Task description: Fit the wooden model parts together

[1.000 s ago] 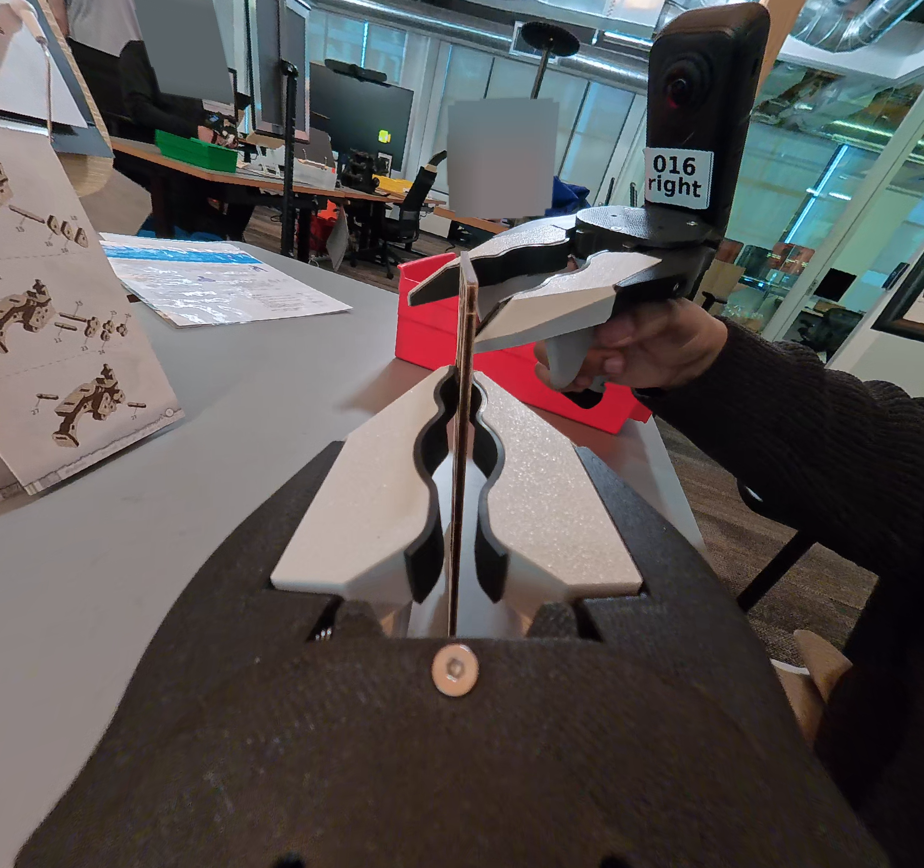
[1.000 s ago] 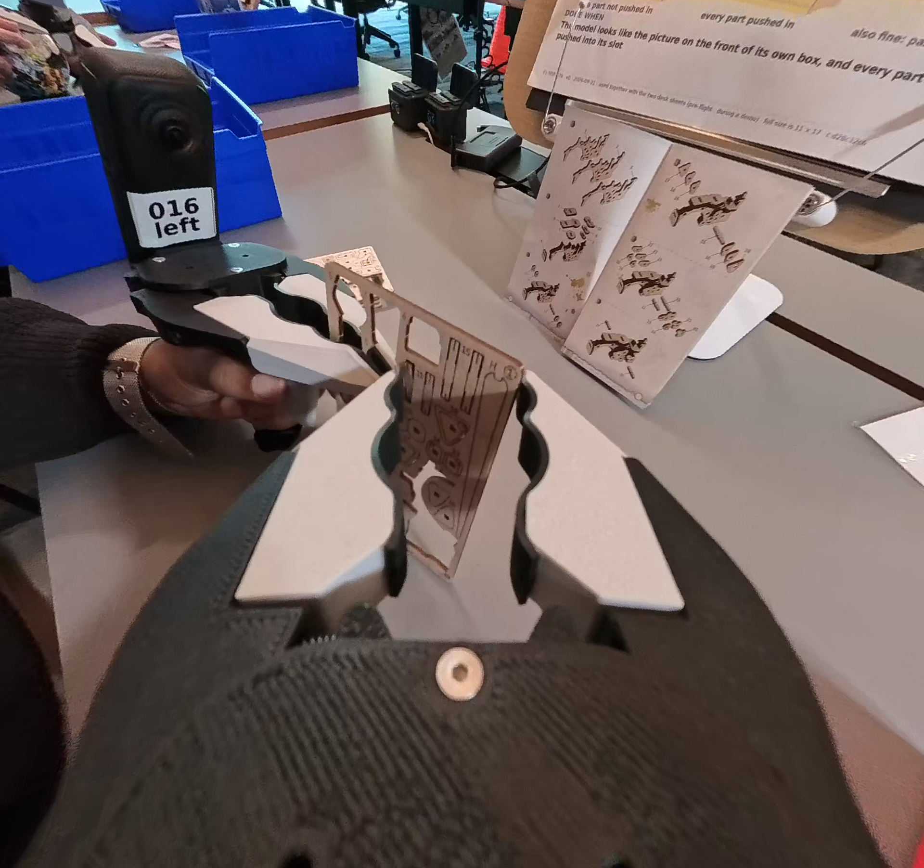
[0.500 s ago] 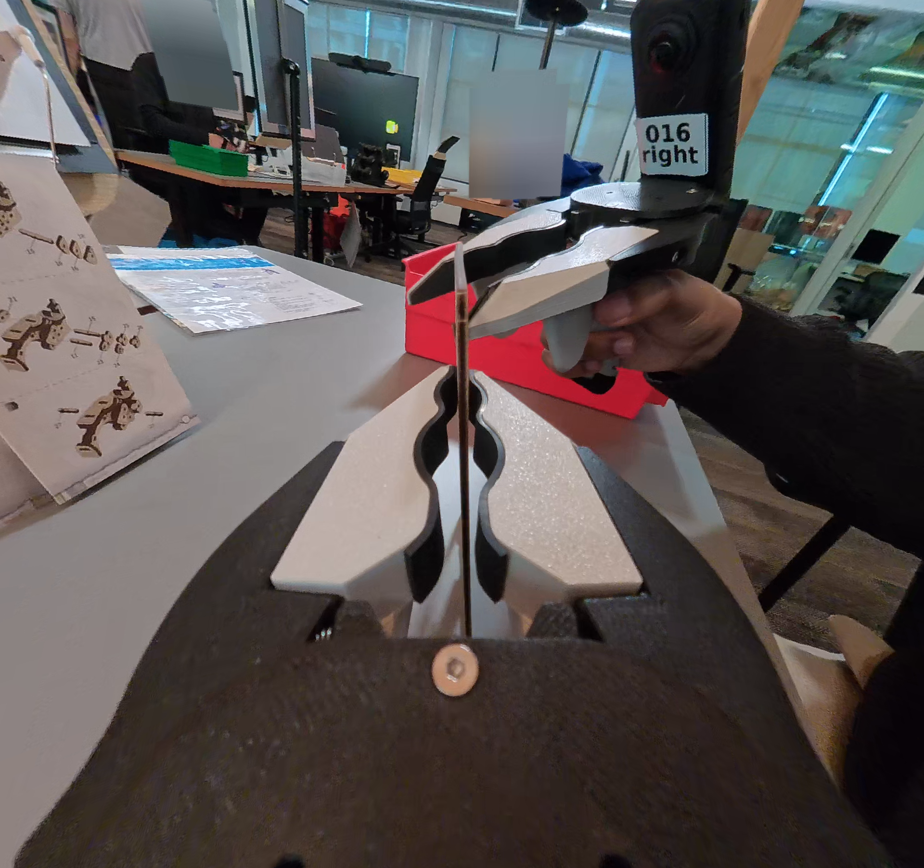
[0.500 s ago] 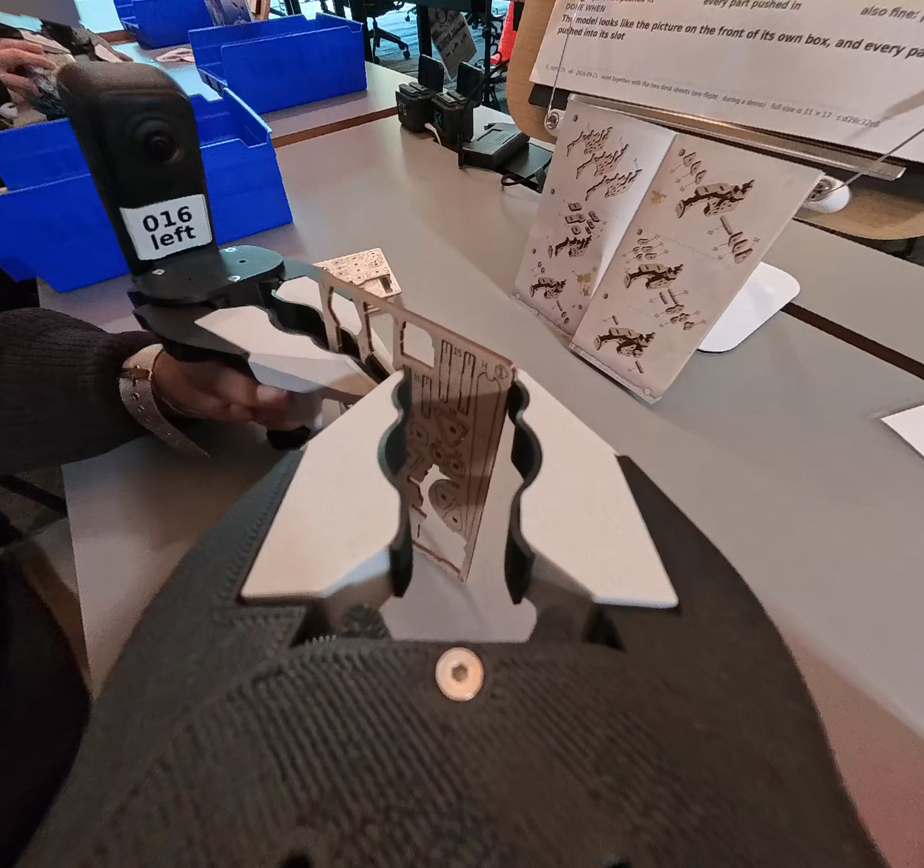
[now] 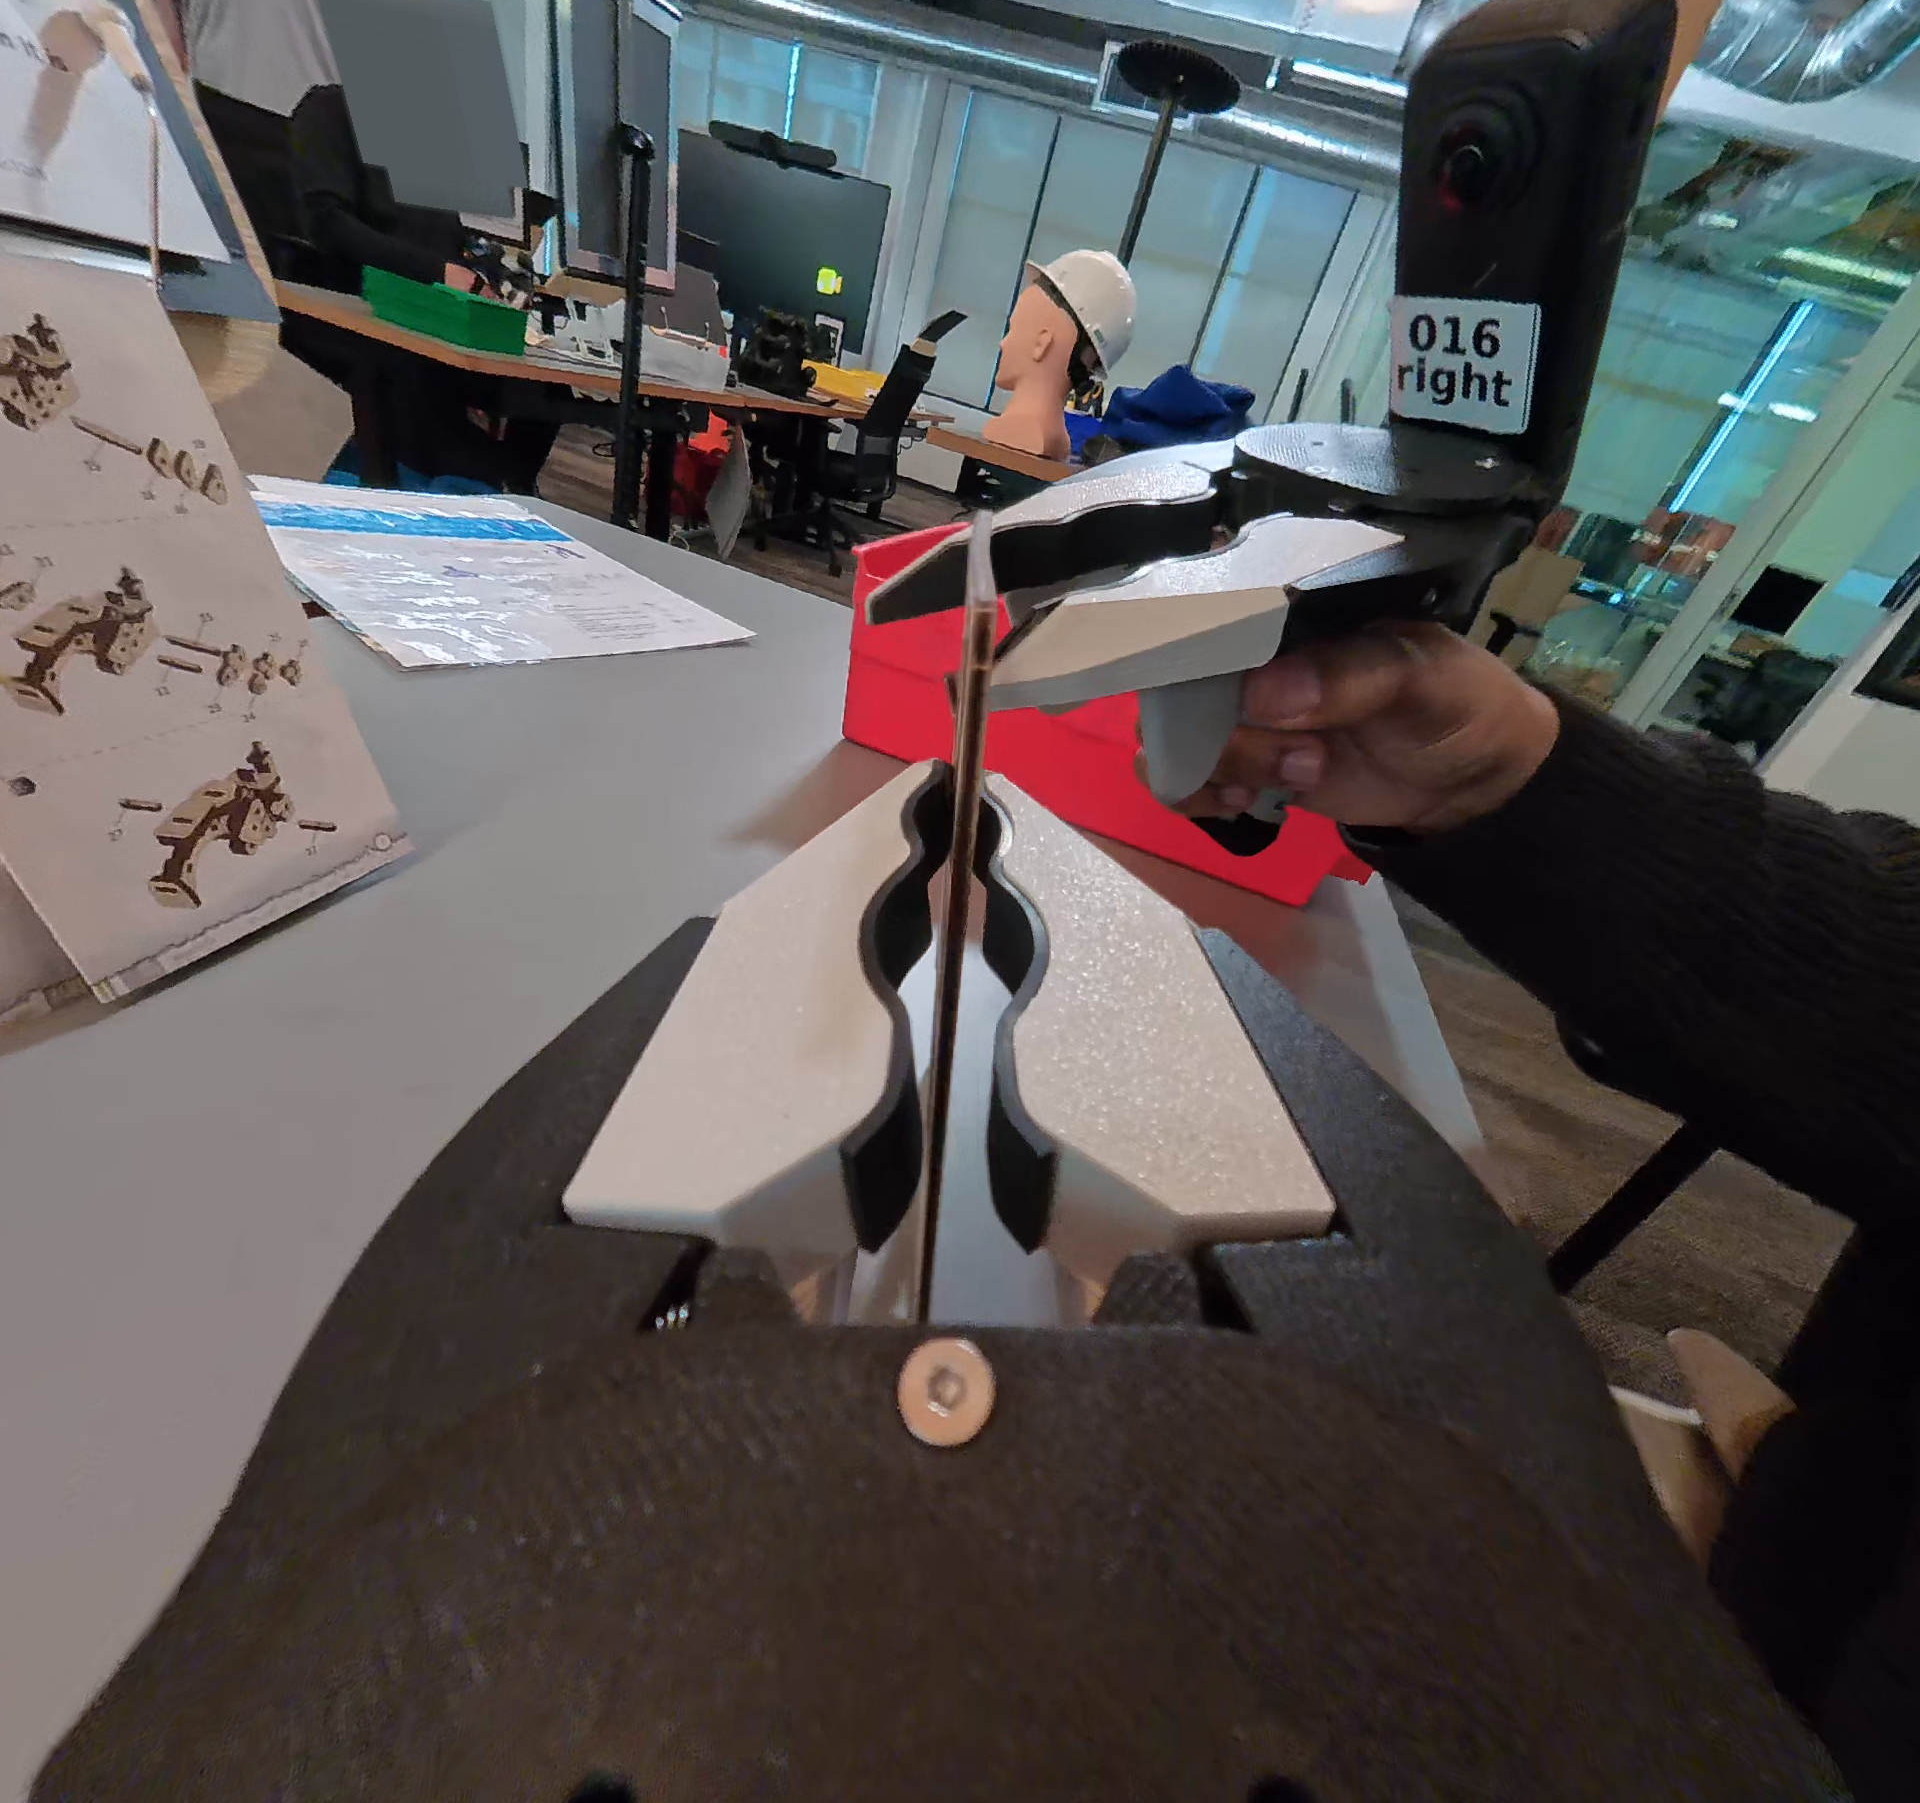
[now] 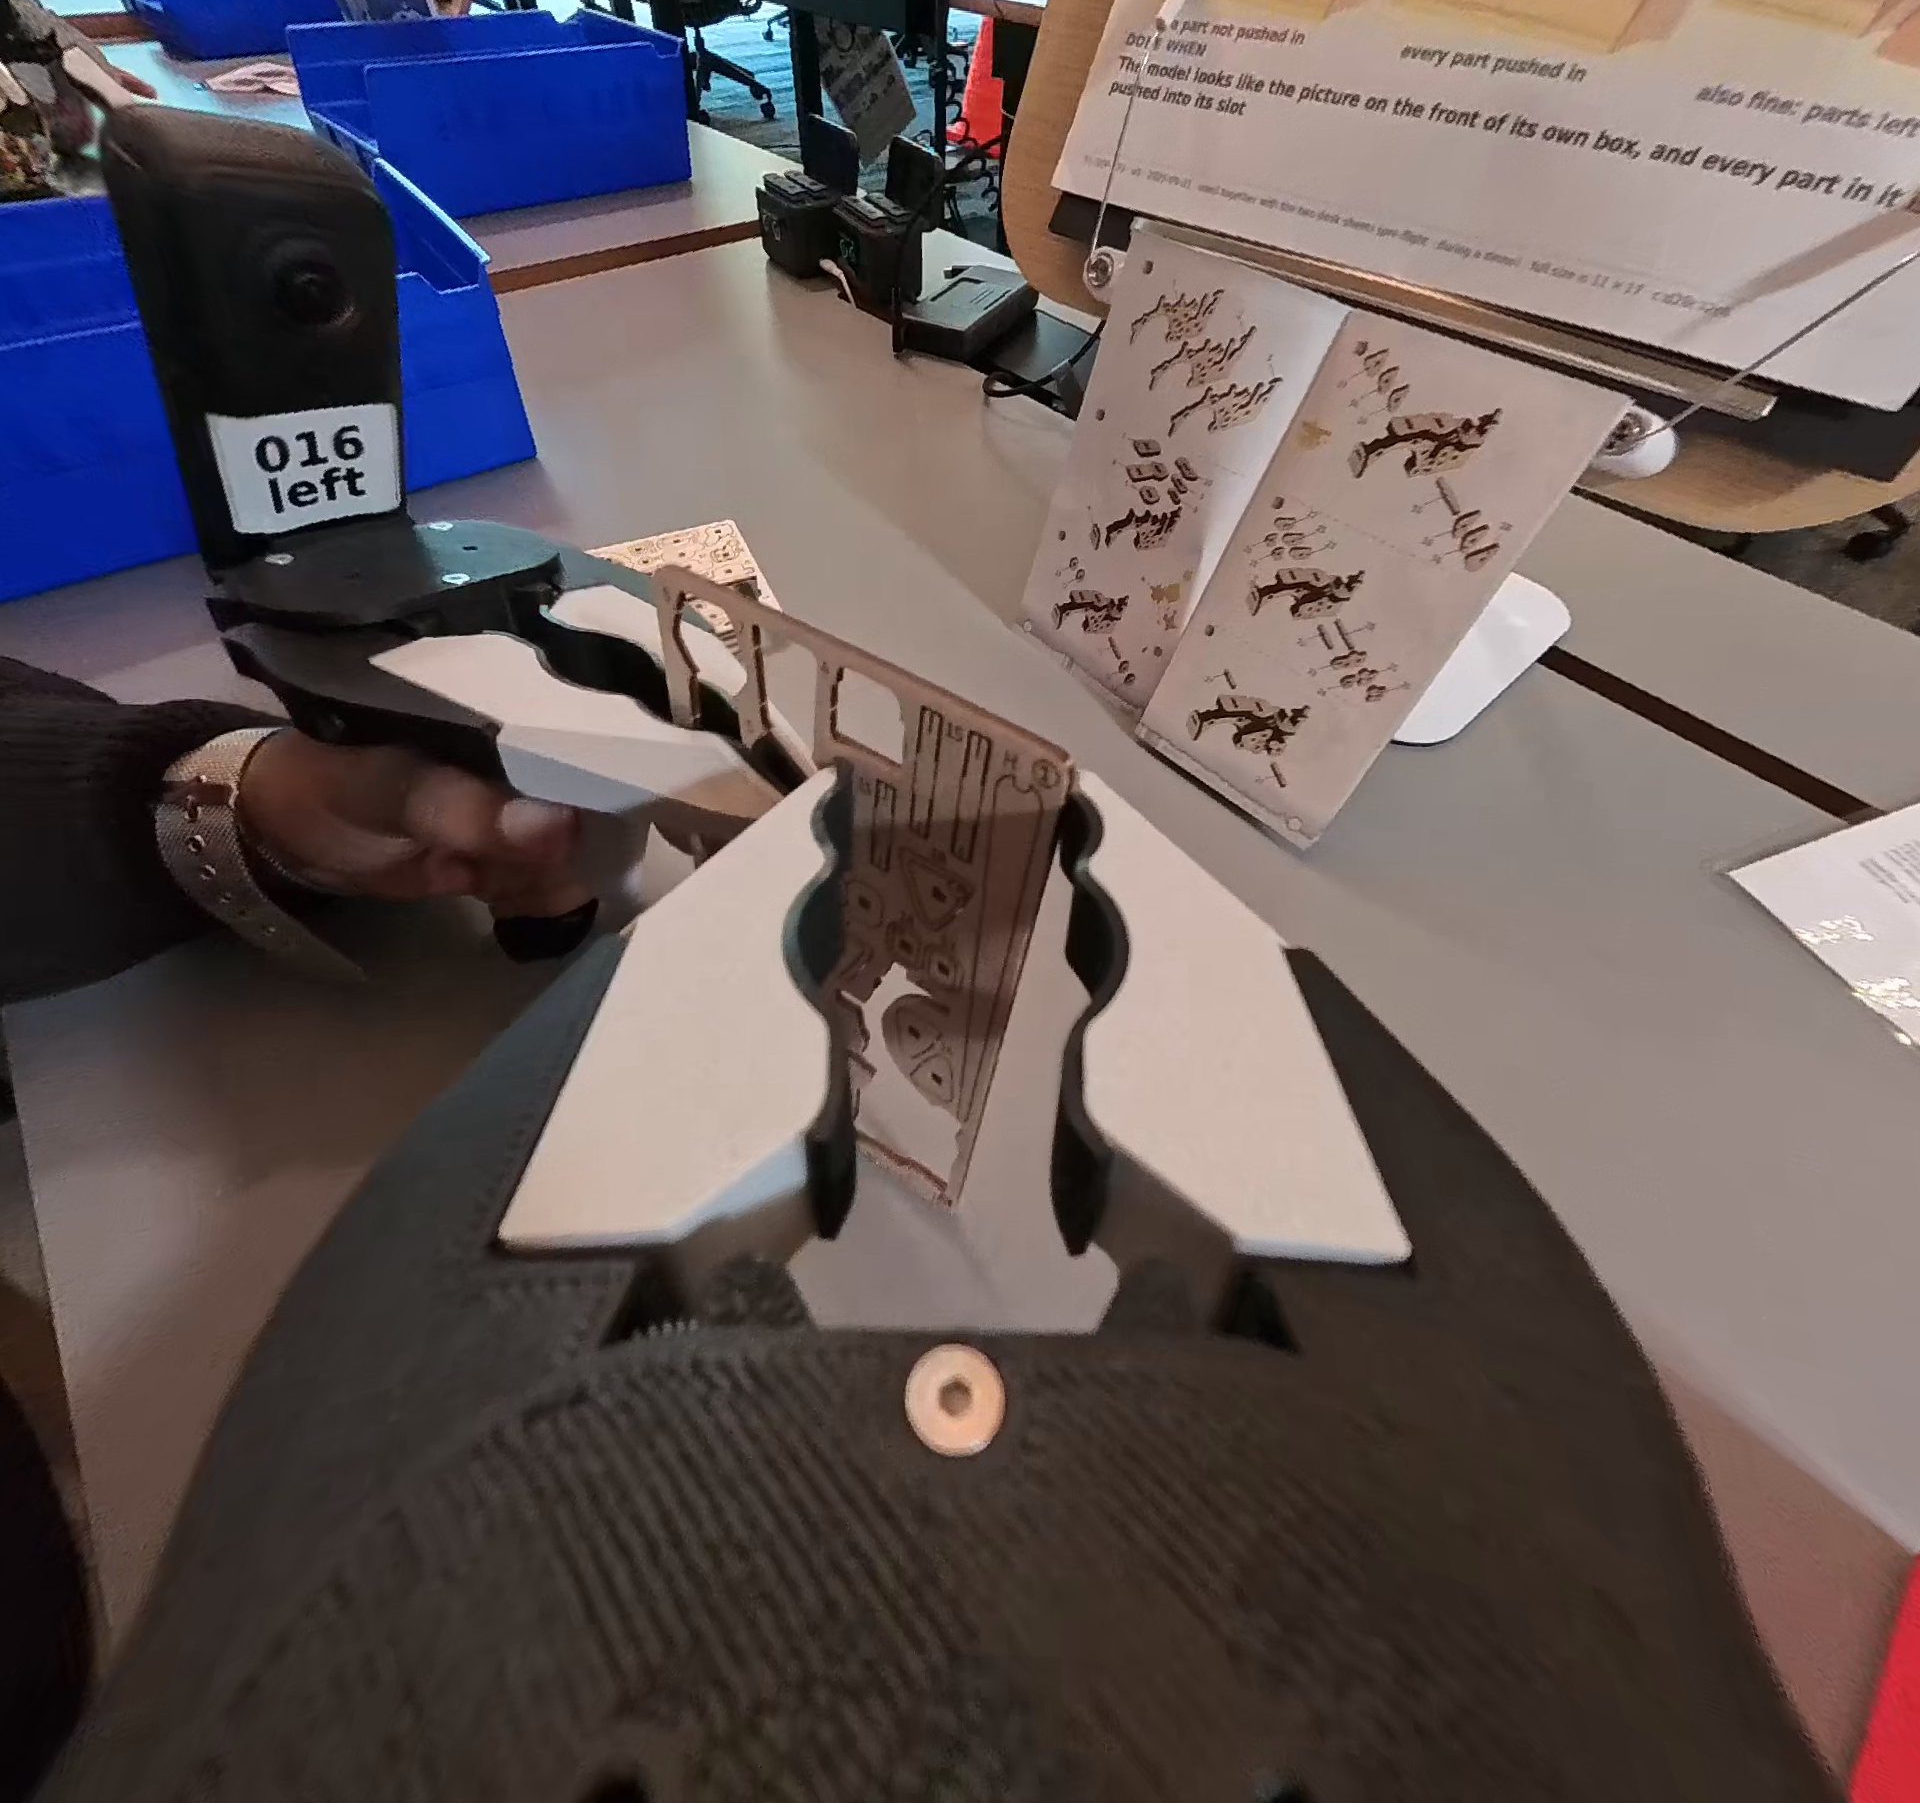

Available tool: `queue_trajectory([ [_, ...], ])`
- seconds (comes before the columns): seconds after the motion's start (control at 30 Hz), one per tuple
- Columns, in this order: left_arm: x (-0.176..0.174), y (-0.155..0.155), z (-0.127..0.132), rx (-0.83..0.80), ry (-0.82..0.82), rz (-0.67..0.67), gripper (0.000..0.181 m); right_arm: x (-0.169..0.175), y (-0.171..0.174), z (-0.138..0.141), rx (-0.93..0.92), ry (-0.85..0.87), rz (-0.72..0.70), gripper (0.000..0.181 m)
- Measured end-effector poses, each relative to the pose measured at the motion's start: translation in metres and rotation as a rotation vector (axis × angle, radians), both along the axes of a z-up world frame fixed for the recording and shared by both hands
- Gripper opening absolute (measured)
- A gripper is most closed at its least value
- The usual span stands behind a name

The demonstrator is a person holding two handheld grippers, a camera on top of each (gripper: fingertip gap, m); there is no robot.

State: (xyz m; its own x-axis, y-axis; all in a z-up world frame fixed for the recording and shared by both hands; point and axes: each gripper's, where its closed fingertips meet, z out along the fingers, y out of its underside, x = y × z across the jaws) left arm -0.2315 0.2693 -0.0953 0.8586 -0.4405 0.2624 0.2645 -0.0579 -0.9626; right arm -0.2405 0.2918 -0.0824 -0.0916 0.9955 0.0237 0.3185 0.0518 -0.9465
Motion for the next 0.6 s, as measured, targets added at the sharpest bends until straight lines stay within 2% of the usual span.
queue_trajectory([
  [0.13,-0.001,0.001,-0.001,-0.009,-0.017,0.001,0.0,0.0,0.002,-0.002,-0.018,-0.011,-0.006,0.042],
  [0.33,-0.016,0.005,-0.003,-0.031,-0.089,0.057,0.0,0.004,0.012,0.001,0.05,-0.007,-0.042,0.04],
  [0.47,-0.028,0.007,-0.006,-0.049,-0.13,0.113,0.0,0.001,0.006,0.004,0.149,0.017,-0.053,0.028],
  [0.6,-0.031,0.007,-0.004,-0.033,-0.142,0.127,0.0,-0.004,-0.005,-0.008,0.203,-0.026,-0.042,0.019],
])
